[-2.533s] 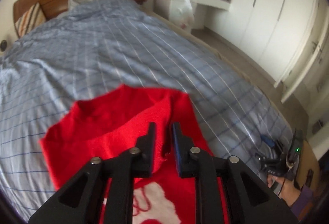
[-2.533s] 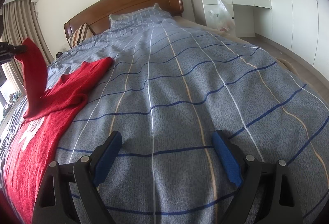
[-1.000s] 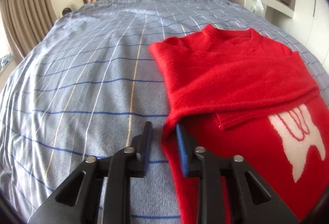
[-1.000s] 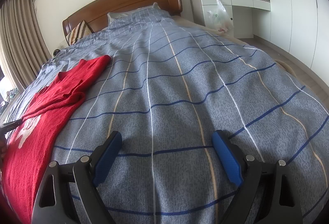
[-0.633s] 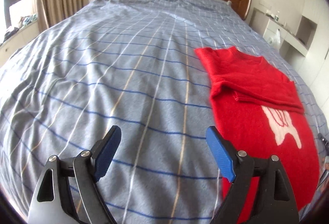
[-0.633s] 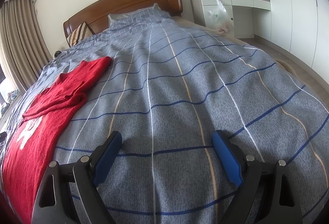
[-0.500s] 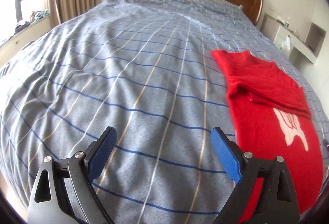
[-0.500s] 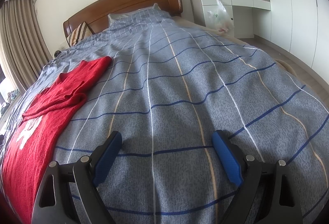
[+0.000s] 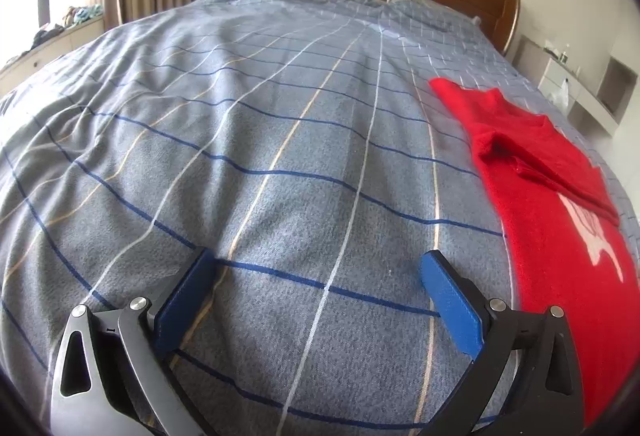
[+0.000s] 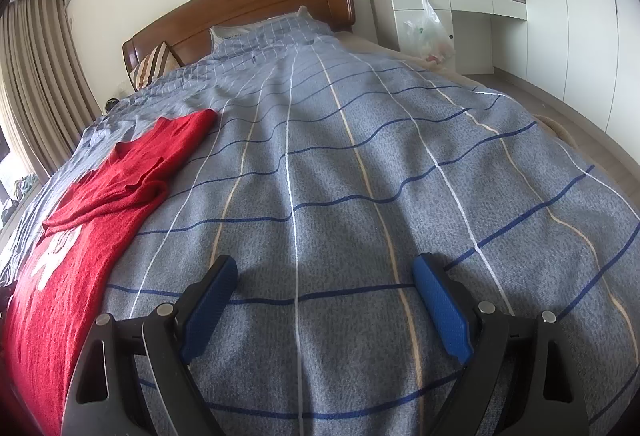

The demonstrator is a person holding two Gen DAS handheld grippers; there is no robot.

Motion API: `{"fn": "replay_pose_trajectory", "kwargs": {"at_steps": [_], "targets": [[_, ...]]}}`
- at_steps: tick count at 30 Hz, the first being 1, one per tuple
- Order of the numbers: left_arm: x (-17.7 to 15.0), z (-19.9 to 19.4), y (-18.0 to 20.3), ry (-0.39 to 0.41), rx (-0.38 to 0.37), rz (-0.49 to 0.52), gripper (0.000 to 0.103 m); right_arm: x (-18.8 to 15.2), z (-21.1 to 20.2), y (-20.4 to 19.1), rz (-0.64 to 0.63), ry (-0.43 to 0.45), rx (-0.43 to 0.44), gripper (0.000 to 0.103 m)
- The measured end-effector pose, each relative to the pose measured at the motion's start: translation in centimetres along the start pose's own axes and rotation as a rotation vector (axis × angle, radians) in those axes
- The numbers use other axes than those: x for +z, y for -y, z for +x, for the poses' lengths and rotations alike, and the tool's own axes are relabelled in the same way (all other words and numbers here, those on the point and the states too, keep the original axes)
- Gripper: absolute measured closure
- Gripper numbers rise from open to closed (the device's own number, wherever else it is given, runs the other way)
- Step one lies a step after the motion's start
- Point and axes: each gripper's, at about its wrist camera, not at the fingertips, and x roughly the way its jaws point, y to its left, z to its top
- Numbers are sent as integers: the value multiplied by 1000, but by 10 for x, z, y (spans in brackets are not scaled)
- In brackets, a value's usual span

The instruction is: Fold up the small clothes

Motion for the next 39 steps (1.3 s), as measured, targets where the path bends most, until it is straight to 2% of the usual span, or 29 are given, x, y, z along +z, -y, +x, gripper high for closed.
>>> {"fn": "replay_pose_trajectory", "kwargs": {"at_steps": [39], "targets": [[-4, -3, 1, 13, 4, 3, 1, 1, 0, 0, -2, -1, 0, 14]]}}
